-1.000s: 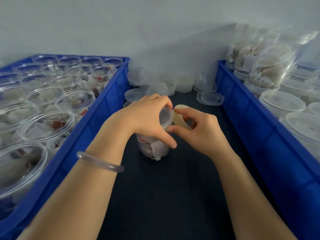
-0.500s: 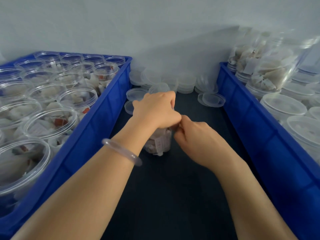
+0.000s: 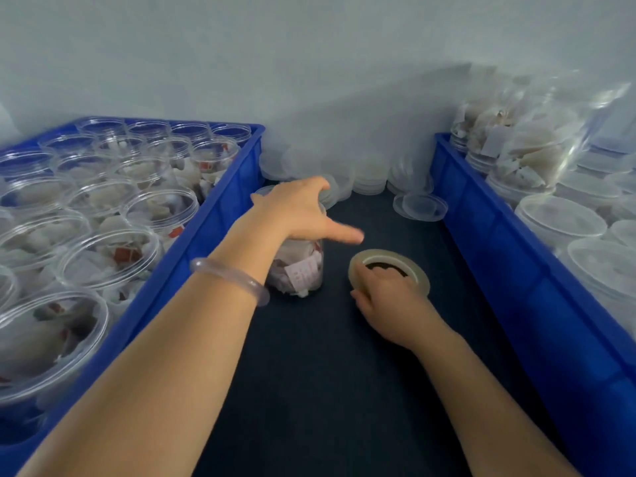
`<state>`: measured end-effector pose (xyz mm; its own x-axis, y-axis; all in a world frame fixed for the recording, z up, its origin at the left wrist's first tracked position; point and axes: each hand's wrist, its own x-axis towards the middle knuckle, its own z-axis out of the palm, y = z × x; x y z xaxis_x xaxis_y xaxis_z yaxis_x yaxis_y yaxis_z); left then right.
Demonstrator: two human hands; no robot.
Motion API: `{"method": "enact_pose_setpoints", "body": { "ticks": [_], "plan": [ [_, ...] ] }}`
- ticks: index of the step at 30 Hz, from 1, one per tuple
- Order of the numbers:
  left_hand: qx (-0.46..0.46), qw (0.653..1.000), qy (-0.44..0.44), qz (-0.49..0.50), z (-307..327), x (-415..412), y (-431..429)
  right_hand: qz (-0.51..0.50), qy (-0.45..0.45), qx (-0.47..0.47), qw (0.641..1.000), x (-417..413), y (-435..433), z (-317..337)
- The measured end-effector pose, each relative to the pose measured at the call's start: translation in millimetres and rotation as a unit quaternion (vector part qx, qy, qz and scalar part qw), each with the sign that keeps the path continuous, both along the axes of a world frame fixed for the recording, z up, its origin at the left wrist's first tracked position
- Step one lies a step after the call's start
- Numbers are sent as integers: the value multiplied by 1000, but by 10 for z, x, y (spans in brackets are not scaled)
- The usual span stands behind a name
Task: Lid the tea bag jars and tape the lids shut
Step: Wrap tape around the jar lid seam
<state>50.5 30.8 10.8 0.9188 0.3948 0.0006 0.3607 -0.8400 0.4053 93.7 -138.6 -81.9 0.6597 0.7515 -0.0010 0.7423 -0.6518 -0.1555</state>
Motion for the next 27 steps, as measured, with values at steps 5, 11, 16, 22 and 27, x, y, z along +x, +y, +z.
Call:
{"method": "enact_pose_setpoints", "body": {
  "ticks": [5, 11, 16, 22, 27],
  "plan": [
    [-189, 881, -411, 134, -439, -281, 116, 22, -55, -14, 998, 121, -9, -172],
    [-463, 799, -366, 114, -929, -320, 36, -39, 224, 430, 874, 61, 330, 77],
    [-497, 780, -373, 75, -962, -300, 23, 0, 285, 529, 799, 21, 508, 127],
    [-493, 780, -373, 100, -1004, -268, 60, 53, 327, 567, 754, 124, 361, 92],
    [-494, 779, -374, 97, -1007, -263, 34, 34, 420, 599, 681, 161, 398, 45]
  ]
}}
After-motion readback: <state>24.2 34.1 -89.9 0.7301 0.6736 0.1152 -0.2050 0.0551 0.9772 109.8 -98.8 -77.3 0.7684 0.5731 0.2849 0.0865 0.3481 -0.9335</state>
